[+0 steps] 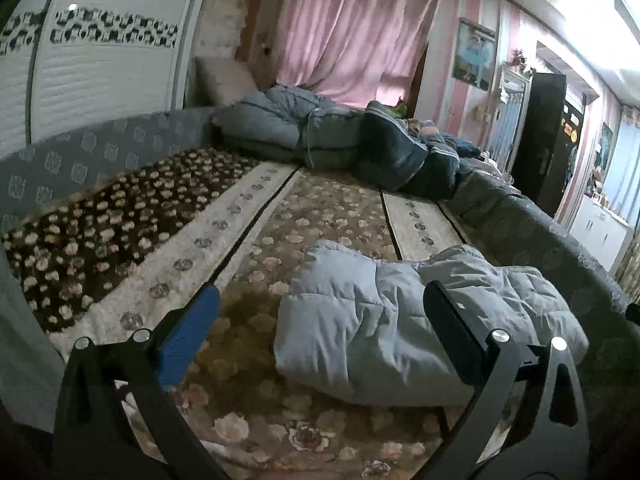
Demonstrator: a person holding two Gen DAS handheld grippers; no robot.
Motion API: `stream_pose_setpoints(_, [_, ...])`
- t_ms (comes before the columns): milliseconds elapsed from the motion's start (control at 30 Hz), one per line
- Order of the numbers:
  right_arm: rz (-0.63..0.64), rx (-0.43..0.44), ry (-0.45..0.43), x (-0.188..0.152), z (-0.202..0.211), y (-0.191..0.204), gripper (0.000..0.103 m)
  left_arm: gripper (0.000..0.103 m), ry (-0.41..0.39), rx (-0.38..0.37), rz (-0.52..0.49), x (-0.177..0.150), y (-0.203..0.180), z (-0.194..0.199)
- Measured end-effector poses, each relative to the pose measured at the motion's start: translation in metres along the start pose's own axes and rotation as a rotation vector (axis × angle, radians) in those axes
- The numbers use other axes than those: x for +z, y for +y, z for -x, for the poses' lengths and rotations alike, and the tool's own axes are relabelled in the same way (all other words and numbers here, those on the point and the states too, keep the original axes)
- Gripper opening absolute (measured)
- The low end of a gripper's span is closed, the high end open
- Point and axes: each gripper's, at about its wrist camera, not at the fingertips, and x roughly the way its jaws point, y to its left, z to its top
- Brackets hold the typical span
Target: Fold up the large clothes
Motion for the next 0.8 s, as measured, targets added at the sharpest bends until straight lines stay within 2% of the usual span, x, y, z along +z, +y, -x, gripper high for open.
stream_pose_setpoints(133, [-0.016, 0.028, -0.001, 0.000, 0.002, -0.002, 0.101, 0.100, -0.013, 0.036, -0.038, -0.001, -0.004, 0.003])
stream_pose_setpoints(333, [-0.023, 0.014, 0.011, -0.002, 0.000, -0.006, 0.101, 0.100, -0.029, 0.037, -0.044, -0.003, -0.006, 0.009])
stream_pose_setpoints(800, [-0.016, 0.002, 0.025, -0.004, -0.003, -0.004, 0.101, 0.100, 0.000, 0.020, -0.017, -0.001, 0.005, 0.010])
